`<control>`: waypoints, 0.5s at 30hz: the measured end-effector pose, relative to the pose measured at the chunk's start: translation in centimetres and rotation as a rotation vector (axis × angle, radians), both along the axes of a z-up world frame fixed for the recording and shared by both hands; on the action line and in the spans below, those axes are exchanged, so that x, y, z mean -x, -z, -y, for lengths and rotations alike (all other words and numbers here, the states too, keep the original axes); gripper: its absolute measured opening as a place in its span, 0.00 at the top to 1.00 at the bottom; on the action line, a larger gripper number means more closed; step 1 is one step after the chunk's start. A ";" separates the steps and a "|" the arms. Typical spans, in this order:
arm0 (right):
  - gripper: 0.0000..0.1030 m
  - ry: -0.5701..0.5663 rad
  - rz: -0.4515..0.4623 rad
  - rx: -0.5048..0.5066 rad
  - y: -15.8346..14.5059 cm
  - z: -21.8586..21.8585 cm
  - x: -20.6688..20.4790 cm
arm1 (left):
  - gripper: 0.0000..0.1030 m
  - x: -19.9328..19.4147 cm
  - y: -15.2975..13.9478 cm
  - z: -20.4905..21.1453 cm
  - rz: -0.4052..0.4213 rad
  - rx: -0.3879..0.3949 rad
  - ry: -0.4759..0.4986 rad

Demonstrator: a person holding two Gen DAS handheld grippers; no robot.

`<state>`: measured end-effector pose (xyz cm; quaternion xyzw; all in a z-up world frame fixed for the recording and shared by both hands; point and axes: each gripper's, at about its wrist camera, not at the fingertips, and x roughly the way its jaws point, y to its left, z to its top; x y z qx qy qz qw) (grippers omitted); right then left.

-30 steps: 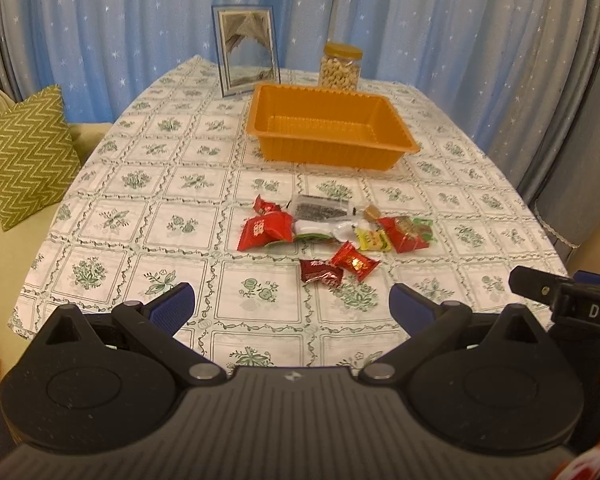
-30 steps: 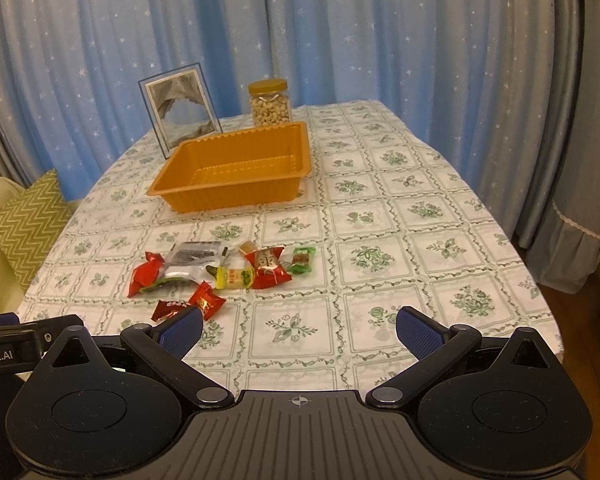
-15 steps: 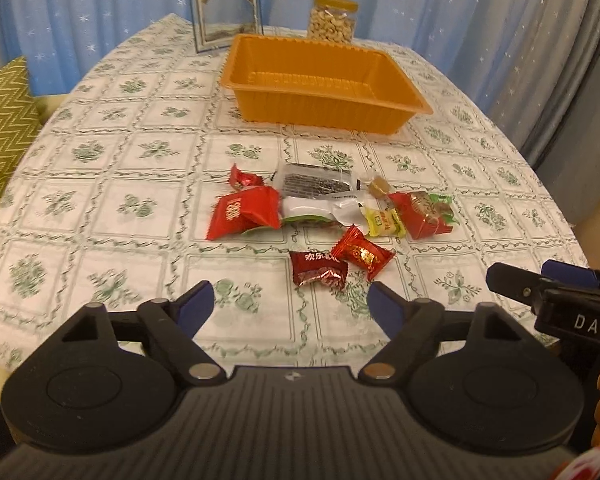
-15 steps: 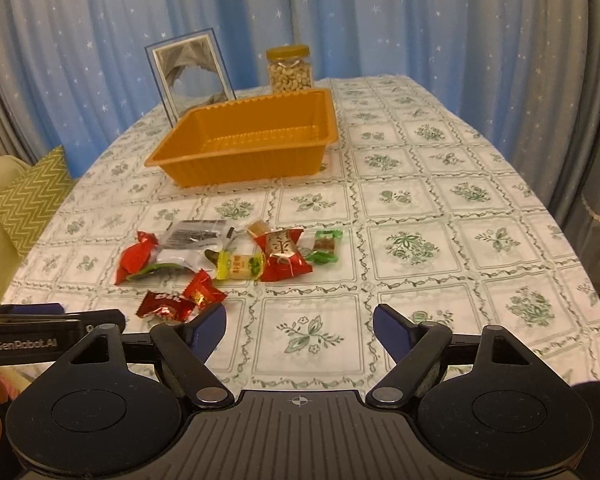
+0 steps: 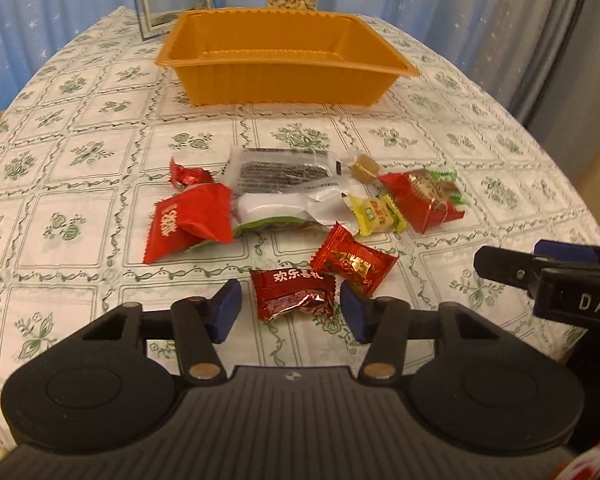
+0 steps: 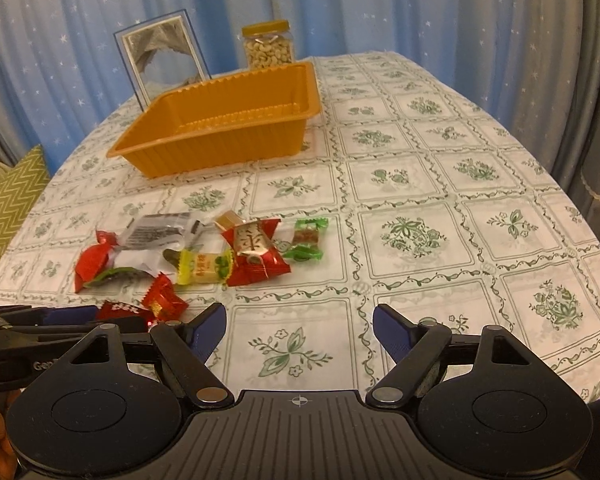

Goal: Organize snacks
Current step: 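Grasp the red candy with the left tool while the right tool grasps another red candy, then carry both red candies over the orange tray with both tools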

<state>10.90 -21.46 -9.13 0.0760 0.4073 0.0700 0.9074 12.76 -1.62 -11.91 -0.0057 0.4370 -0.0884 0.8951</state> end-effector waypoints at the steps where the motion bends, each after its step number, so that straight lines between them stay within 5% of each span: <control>1: 0.21 0.002 -0.004 0.000 0.1 0.0 -0.1 | 0.53 -0.1 0.1 0.2 0.008 -0.011 0.005; 7: 0.22 -0.031 -0.009 0.006 0.7 -1.0 -0.3 | 0.69 -0.1 0.1 0.4 0.025 -0.029 0.016; 12: 0.22 -0.099 0.016 -0.011 0.4 -2.4 -0.7 | 0.71 0.5 -0.4 -0.7 0.023 -0.024 -0.011; 15: 0.33 -0.174 0.030 -0.014 0.4 -3.9 -1.2 | 0.71 0.8 -1.1 -1.9 0.028 -0.021 -0.036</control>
